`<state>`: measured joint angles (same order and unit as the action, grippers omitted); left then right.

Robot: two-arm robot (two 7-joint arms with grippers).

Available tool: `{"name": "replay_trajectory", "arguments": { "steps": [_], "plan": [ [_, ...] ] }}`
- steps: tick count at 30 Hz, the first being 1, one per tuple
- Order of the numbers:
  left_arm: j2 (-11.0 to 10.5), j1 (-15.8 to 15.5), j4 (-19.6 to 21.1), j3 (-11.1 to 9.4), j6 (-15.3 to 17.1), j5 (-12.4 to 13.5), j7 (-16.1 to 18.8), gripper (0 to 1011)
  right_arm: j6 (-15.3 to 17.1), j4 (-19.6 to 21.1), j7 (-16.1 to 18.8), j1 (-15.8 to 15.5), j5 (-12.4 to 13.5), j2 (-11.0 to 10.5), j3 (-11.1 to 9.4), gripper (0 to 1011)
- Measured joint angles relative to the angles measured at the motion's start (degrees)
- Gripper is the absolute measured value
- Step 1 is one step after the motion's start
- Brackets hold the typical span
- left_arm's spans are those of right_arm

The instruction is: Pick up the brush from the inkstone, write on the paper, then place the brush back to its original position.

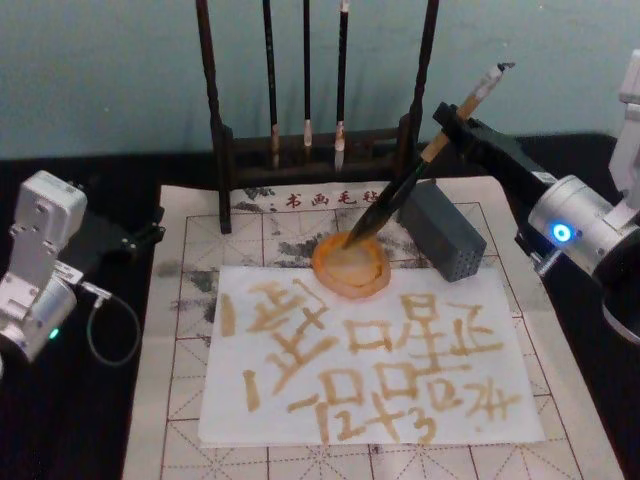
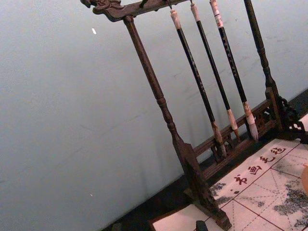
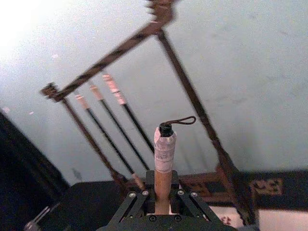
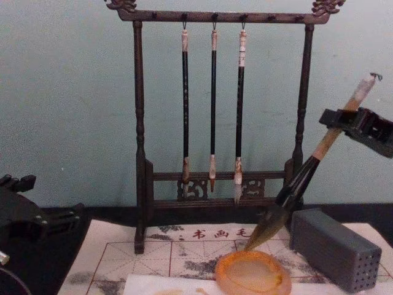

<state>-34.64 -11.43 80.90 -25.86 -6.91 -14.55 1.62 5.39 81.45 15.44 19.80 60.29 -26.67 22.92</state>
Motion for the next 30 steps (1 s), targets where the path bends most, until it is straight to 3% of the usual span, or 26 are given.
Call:
{"name": "replay_trajectory", "arguments": {
  "steps": [11, 20, 30],
  "plan": [
    [0.0, 0.0, 0.0, 0.0, 0.0, 0.0, 0.0, 1001, -3.7, 5.3, 7.1, -3.8, -5.2, -3.1, 0.4, 179],
    [0.0, 0.0, 0.0, 0.0, 0.0, 0.0, 0.0, 1001, -4.9, 7.9, 11.7, -5.4, -7.9, -3.9, 1.3, 179],
    [0.0, 0.0, 0.0, 0.0, 0.0, 0.0, 0.0, 1001, -5.9, 9.4, 16.9, -5.9, -11.4, -4.2, 3.9, 179]
  ]
}}
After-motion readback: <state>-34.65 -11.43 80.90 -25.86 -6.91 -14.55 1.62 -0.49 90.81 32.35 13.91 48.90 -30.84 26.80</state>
